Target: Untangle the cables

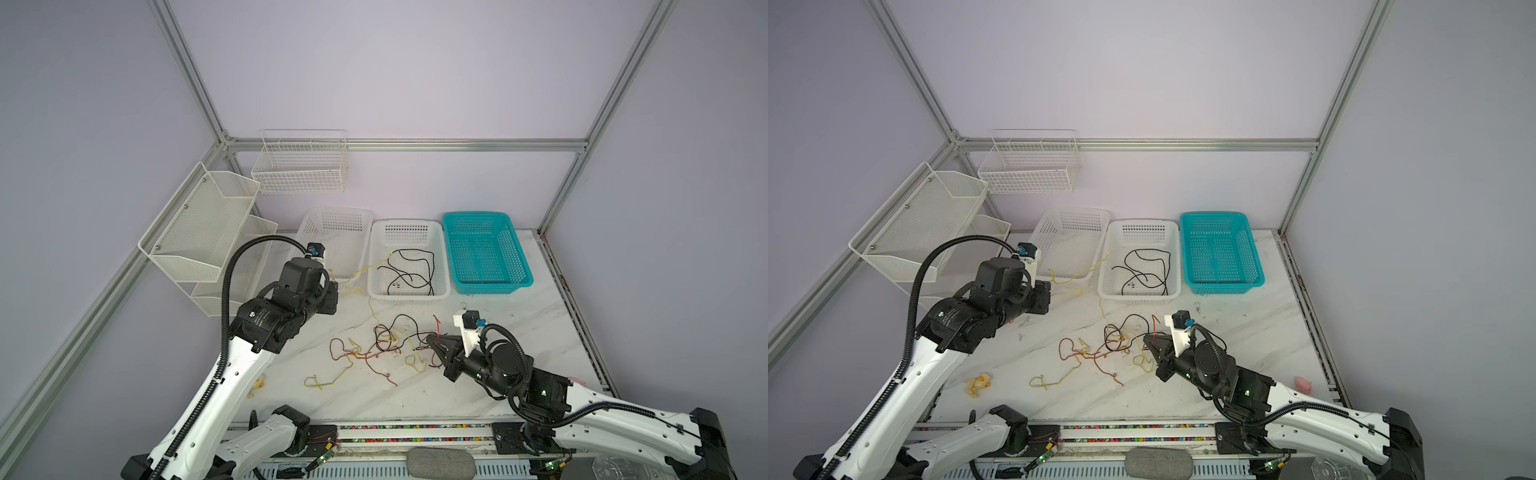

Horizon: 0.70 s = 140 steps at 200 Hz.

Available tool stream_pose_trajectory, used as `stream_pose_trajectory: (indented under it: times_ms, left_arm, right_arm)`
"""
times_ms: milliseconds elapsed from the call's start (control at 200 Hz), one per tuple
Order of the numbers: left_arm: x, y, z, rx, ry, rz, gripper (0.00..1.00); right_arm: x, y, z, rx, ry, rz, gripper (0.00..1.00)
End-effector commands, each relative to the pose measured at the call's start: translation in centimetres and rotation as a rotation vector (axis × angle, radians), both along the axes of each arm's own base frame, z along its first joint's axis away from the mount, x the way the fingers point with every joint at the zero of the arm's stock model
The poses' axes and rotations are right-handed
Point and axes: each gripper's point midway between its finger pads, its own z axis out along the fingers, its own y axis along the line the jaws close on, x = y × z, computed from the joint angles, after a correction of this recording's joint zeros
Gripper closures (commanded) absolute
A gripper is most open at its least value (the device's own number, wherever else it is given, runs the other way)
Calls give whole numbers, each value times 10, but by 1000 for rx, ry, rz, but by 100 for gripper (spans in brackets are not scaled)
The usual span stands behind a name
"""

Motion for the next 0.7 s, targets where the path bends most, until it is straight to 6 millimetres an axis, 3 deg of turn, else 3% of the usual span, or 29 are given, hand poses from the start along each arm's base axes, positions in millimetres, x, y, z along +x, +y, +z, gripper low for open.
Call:
stream_pose_trajectory:
  times_ms: [0,195,325,345,430,530,695]
  left_arm:
    - [19,21,53,35,-170,110,100]
    - [83,27,44,40,-177,200,100]
    - [130,42,24,6,-129,253,100]
    - [143,42,10,10,-95,258,100]
    - [171,48,-7,10,-56,285,100]
    - [198,60,-28,27,-14,325,91]
    - [225,60,-55,31,59,329,75]
  right_arm:
    - [-7,8,19,67,-50,59,100]
    - [-9,10,30,79,-67,76,100]
    - [-12,5,40,107,-72,80,100]
    - [-14,3,43,118,-73,82,100]
    - [-20,-2,57,156,-82,102,100]
    - [-28,-6,71,184,-96,137,100]
    - [-39,-11,89,216,-103,184,100]
